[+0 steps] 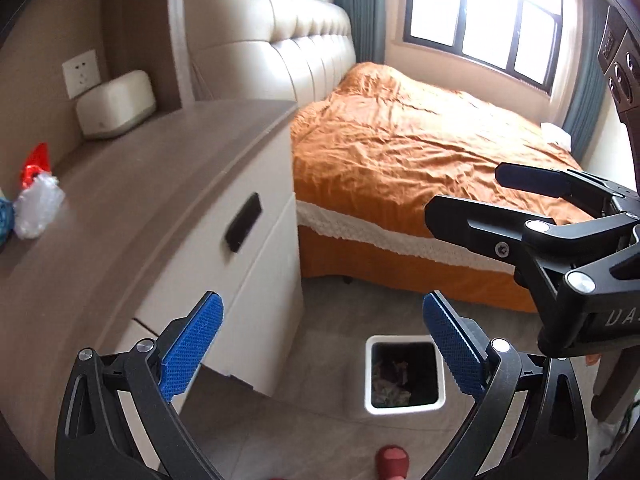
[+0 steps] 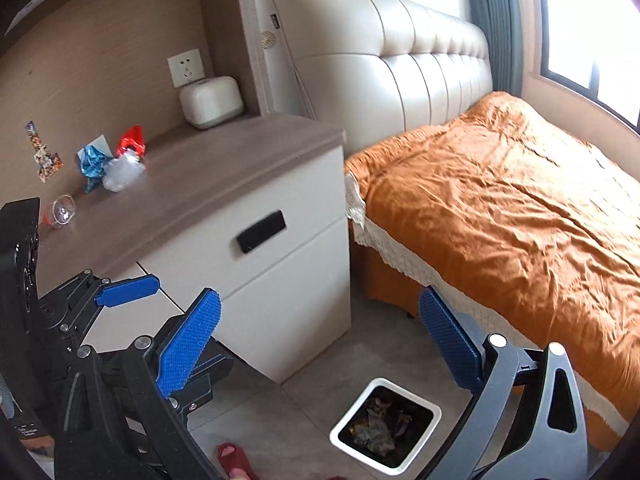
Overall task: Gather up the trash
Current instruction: 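Move both open tools back from the bin to the desk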
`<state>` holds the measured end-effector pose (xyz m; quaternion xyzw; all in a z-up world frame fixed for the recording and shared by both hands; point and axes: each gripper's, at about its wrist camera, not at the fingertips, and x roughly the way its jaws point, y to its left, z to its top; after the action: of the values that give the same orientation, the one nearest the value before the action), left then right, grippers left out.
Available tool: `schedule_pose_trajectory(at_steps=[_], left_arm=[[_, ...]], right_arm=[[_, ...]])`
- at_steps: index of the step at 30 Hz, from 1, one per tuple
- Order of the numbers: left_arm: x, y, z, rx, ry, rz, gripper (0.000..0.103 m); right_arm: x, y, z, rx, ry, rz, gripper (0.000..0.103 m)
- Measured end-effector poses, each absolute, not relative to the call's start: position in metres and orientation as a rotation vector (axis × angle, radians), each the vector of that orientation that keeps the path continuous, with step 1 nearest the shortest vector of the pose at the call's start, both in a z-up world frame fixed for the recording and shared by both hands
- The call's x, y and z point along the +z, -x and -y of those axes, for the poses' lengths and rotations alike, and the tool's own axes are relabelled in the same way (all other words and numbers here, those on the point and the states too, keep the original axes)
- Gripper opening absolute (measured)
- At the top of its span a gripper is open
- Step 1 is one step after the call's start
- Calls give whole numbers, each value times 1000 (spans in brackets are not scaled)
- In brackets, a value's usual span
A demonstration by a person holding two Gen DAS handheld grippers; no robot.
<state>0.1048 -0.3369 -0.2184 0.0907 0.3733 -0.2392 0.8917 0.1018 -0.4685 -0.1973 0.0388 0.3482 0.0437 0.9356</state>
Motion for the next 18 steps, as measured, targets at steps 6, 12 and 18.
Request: schedule_pose_trajectory(at_steps=[6,12,18], left_arm=[[-176,-110,275,-379,-152,-711,98],[-151,-123,193,-257,-99,-672,98],[-129,-131,109,-127,-23,-640,98]], right_arm=[[-158,-127,410,194,-22,-651,99],[-133,-149,341,289,32,-614,99],[-113,-172,276,358,61,-593,99]])
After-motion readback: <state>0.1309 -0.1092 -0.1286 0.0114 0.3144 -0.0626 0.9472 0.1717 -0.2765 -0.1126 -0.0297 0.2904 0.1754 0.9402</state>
